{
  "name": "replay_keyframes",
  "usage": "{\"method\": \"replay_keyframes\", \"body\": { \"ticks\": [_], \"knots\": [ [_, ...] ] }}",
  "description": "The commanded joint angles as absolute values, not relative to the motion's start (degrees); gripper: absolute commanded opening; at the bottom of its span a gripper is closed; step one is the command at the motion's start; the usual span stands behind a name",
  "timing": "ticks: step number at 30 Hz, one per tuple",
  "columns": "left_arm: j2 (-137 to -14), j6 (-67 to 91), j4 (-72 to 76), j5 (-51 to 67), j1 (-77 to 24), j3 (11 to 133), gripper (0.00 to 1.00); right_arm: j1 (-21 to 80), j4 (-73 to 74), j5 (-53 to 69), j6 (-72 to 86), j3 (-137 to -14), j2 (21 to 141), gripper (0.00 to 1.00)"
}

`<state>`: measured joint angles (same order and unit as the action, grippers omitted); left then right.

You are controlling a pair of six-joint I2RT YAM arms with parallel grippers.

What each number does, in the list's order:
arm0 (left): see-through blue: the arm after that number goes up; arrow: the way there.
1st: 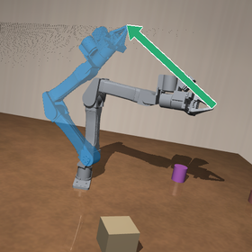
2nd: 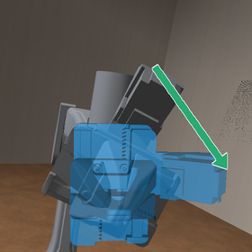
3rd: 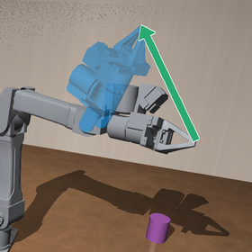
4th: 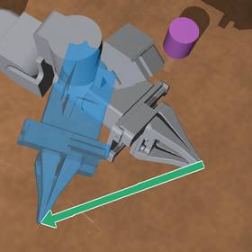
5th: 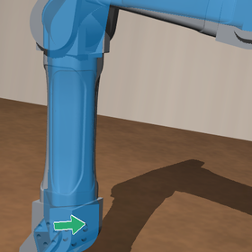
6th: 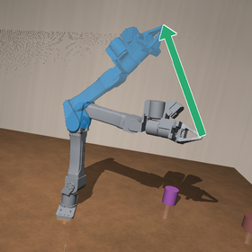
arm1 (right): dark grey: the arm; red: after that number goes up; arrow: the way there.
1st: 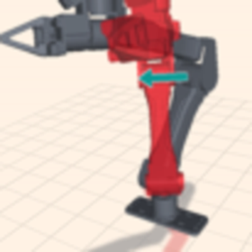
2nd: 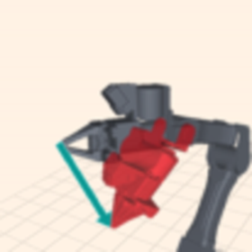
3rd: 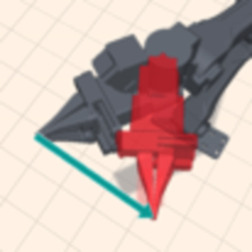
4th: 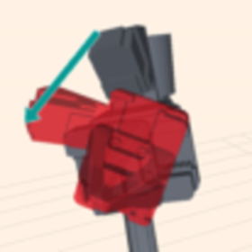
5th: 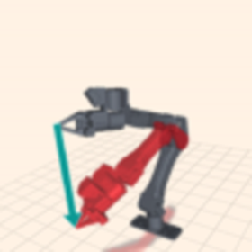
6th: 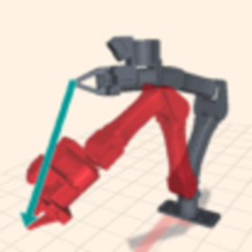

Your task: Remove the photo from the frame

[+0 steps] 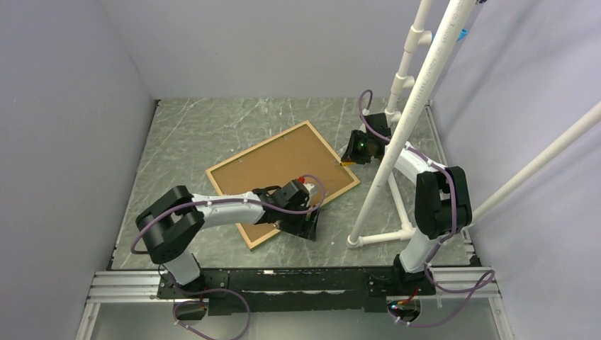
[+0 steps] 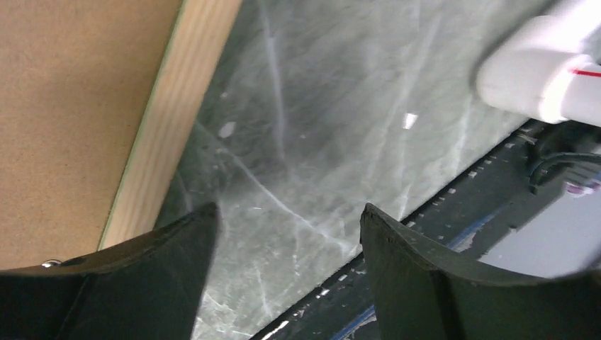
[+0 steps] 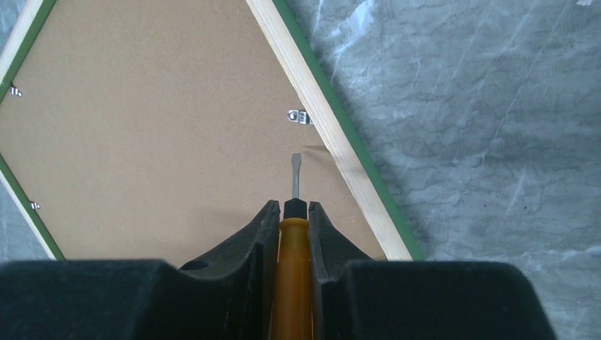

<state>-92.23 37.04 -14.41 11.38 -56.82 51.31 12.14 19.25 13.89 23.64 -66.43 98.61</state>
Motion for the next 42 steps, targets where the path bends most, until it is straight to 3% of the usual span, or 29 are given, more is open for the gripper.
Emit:
{"method": "replay_keyframes", "body": {
  "ticks": [1, 7, 13, 21, 32, 42],
  "knots": [
    [-95.72, 37.79, -17.83, 4.97, -56.88, 53.8, 0.79, 11.99, 18.03, 12.07, 22.12, -67.92, 95.49, 0.0],
    [-91.66, 43.56, -18.2, 0.28, -53.26, 44.73, 0.81, 12.05, 19.08, 9.54, 21.21, -68.81, 95.92, 0.0],
    [-78.38, 46.22, -11.6, 5.22, -40.21, 29.48, 0.84, 13.08, 18.82, 10.27, 22.17, -69.8, 96.49, 0.0],
    [-68.15, 39.31, -18.76, 2.88, -28.67, 28.76, 0.88, 15.41, 19.56, 12.3, 21.27, -73.8, 98.92, 0.0],
    [-60.41, 48.85, 0.08, 21.46, -27.86, 21.19, 0.82, 15.88, 34.11, 15.79, 14.49, -90.06, 111.37, 0.0],
    [-57.78, 47.24, -2.44, 20.62, -27.91, 24.18, 0.85, 18.5, 45.11, 6.09, 12.39, -96.12, 117.0, 0.0]
  ]
}}
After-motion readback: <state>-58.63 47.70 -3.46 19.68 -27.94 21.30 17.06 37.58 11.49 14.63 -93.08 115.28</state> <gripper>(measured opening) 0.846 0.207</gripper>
